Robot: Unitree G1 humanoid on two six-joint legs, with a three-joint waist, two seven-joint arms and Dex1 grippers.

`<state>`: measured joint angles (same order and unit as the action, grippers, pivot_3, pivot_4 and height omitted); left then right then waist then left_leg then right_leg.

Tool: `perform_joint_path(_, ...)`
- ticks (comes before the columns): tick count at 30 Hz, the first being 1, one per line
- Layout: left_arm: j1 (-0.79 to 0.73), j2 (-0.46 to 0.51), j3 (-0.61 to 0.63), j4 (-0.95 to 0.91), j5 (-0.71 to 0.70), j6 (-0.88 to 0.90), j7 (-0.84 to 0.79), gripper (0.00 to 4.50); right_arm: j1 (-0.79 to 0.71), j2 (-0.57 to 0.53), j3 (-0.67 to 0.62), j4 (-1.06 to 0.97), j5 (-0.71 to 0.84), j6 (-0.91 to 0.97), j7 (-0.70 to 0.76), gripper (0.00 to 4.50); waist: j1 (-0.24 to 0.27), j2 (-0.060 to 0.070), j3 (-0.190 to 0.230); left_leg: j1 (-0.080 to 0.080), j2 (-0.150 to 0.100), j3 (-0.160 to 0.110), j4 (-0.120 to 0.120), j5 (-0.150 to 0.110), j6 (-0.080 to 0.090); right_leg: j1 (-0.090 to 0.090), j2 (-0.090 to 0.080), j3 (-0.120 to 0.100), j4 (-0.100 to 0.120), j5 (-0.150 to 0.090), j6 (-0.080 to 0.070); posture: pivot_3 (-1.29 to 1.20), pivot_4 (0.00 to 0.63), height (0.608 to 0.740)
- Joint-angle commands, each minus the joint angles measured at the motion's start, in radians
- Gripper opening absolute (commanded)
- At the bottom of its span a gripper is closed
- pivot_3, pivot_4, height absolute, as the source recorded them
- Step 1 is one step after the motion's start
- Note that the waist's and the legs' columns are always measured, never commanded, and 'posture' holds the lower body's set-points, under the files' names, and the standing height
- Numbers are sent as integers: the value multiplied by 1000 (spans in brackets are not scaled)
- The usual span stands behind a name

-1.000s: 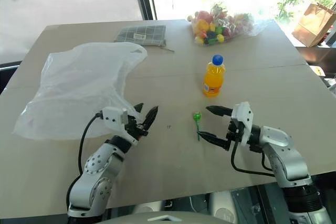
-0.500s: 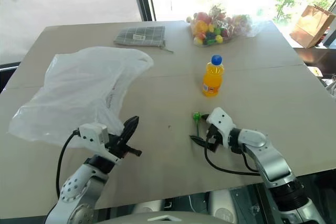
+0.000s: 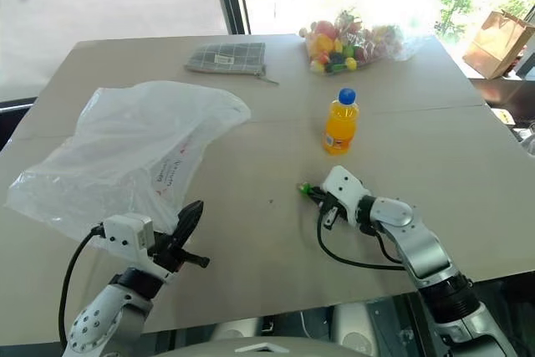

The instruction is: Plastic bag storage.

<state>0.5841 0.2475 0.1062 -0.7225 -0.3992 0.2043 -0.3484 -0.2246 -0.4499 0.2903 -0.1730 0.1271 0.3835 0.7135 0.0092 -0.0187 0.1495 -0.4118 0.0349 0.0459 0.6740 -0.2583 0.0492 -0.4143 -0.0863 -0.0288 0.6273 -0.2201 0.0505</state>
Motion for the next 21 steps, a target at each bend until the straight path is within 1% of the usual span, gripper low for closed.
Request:
perform_joint_path(1,50,2,-30,-58,-44,-65,-69,0,-97,42,41,94,-54,-27,-10,143,-10,0,0,0,1,0,0,0,0,0,1,0,0,0,0,0,150,740)
perform_joint_path(4,68,10,-45,-56,-55,-88,-98,0,-271,183,120,233,-77,-67,17,143,-27,2,2,0,2,1,0,0,0,-1,2,1,0,1,-2,0,150,740)
perform_joint_path(7,70,13,-46,-51,-47,-98,-103,0,-368,253,165,335,-107,-109,51,143,-26,4,3,-1,3,0,0,0,0,-3,6,0,1,2,-3,0,150,740)
perform_joint_path(8,69,16,-49,-49,-45,-101,-108,0,-428,303,196,403,-123,-113,68,143,-22,4,3,-2,3,-1,-2,0,0,-3,7,0,1,2,-3,0,150,740)
perform_joint_path(9,74,24,-62,-52,-41,-105,-122,0,-527,403,238,518,-145,-132,78,143,-27,5,4,-2,3,-1,-3,0,0,-3,7,-1,1,2,-4,0,150,740)
perform_joint_path(10,83,37,-81,-59,-40,-107,-142,0,-627,512,245,626,-151,-172,59,143,-28,6,5,-2,3,0,-3,0,0,-4,8,0,1,2,-4,0,150,740)
perform_joint_path(12,99,53,-105,-66,-44,-108,-162,0,-746,641,218,750,-139,-245,49,143,-52,6,9,-3,4,2,-4,0,-1,-7,9,2,3,2,-4,0,150,740)
perform_joint_path(13,108,56,-107,-67,-49,-108,-160,0,-784,679,173,768,-111,-243,44,143,-49,8,10,-4,4,3,-4,1,-1,-9,10,3,4,3,-5,0,150,740)
perform_joint_path(14,118,57,-105,-66,-51,-113,-158,0,-812,702,142,772,-81,-237,43,430,-39,9,11,-4,4,2,-4,1,-2,-10,10,3,5,3,-5,0,150,740)
perform_joint_path(15,128,55,-104,-65,-48,-118,-154,0,-826,708,131,769,-63,-229,45,773,-27,8,10,-5,5,1,-4,1,-4,-9,7,-1,5,2,-5,0,150,740)
perform_joint_path(16,137,50,-102,-65,-47,-123,-149,0,-823,703,133,761,-58,-225,50,1022,-22,8,10,-5,5,1,-4,1,-5,-9,6,-1,4,2,-5,0,150,740)
perform_joint_path(18,147,45,-103,-64,-46,-129,-146,0,-792,684,143,747,-60,-225,55,2027,-24,9,11,-5,4,1,-4,0,-6,-9,4,0,2,2,-5,0,150,740)
perform_joint_path(19,149,43,-105,-64,-46,-131,-144,0,-761,667,146,736,-64,-223,49,2440,-27,9,11,-5,4,2,-4,0,-6,-9,4,0,0,2,-5,0,150,740)
perform_joint_path(21,149,36,-109,-63,-47,-136,-140,0,-701,616,159,700,-76,-214,57,3376,-28,7,10,-5,3,3,-4,0,-6,-9,4,2,0,2,-5,0,150,740)
